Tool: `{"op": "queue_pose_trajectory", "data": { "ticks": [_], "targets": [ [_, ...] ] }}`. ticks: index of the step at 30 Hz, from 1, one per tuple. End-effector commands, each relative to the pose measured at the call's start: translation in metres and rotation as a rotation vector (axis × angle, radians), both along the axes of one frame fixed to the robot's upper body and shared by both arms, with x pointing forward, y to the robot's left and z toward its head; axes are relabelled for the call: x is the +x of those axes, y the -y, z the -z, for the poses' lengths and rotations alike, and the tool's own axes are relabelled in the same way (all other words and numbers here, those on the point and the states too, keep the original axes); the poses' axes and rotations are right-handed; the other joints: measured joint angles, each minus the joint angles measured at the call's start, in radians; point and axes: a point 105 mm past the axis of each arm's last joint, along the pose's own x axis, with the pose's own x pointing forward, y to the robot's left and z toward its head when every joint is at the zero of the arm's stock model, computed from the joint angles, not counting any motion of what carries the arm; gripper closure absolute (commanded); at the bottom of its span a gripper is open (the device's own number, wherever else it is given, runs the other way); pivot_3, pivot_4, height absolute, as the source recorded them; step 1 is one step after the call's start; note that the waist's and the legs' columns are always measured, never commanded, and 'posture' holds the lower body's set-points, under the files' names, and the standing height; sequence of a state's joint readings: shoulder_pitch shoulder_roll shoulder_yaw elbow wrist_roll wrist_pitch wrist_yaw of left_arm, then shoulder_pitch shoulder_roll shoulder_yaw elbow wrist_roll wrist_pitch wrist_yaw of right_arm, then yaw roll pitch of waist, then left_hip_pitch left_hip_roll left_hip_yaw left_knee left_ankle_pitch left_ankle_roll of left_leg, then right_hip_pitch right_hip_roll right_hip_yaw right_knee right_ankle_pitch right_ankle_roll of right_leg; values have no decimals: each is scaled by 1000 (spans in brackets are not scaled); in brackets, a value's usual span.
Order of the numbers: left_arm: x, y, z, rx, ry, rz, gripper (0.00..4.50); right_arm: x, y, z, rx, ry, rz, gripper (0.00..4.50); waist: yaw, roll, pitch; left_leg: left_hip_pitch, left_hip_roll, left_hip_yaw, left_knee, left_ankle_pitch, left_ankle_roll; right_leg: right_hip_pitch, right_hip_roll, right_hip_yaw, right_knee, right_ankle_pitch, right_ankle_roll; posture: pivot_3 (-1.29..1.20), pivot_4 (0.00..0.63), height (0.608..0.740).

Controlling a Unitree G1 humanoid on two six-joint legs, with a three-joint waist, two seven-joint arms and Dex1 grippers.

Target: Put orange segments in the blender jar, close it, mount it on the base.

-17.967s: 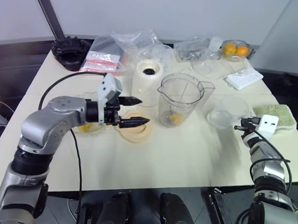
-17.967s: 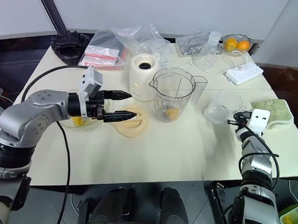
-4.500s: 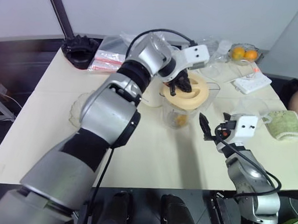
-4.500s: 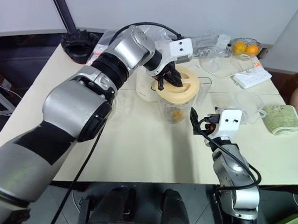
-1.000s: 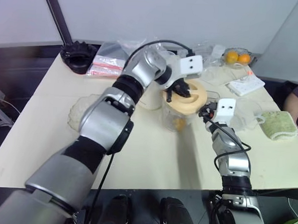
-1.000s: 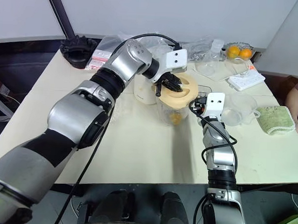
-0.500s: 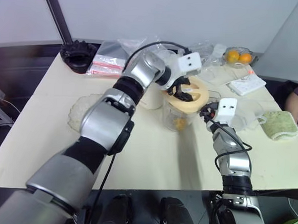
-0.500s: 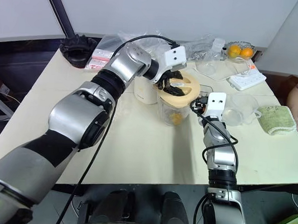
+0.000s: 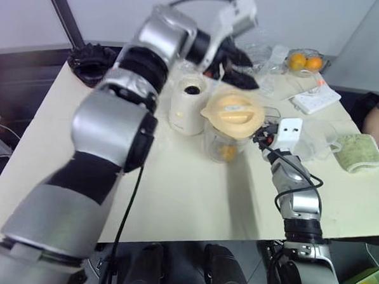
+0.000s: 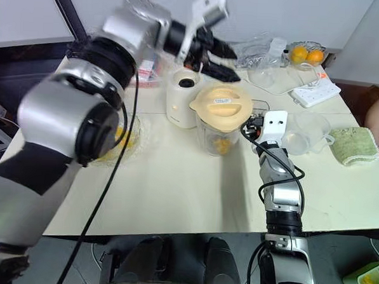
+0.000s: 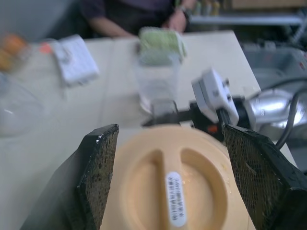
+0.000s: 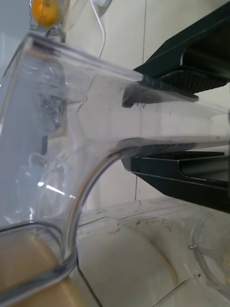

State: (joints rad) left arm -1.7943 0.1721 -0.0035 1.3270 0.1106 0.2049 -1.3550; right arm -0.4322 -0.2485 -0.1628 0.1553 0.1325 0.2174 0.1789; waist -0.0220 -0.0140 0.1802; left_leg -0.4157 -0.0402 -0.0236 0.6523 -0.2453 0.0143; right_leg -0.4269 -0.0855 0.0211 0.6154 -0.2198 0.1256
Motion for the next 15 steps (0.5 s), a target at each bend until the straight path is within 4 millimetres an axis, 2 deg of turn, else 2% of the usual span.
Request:
{"op": "queue_pose_trajectory", "data": {
  "ticks": [1, 4, 6, 11, 15],
  "targets": [
    [0, -8, -30, -99, 90, -17, 884, 2, 0, -9, -11, 28, -11, 3571, 1, 0, 0, 0, 0, 0, 0, 0, 0, 0, 0, 0, 0, 0, 0, 0, 150, 740],
    [13, -26, -43, -239, 117, -125, 884, 2, 3, -12, 5, 31, -12, 3571, 1, 0, 1, 0, 0, 0, 1, 0, 0, 0, 0, 0, 0, 0, 0, 0, 150, 740],
    [23, -42, -42, -290, 112, -195, 884, 3, 5, -13, 0, 30, -14, 3571, 0, 0, 2, 0, 0, 0, 0, 0, 0, 0, 0, 1, 1, 0, 0, 0, 150, 740],
    [40, -81, -29, -400, 25, -339, 884, 6, 11, -16, 29, 18, -12, 3571, 2, 0, 3, 1, 0, 0, 1, 0, 0, 0, 0, 1, 2, 0, 0, 0, 150, 740],
    [43, -97, -12, -448, -28, -381, 884, 7, 23, -23, 147, 23, 6, 3571, 6, 0, 4, 0, 0, 0, 1, 1, -1, 0, 0, 1, 2, 0, 0, 0, 150, 740]
  ]
}}
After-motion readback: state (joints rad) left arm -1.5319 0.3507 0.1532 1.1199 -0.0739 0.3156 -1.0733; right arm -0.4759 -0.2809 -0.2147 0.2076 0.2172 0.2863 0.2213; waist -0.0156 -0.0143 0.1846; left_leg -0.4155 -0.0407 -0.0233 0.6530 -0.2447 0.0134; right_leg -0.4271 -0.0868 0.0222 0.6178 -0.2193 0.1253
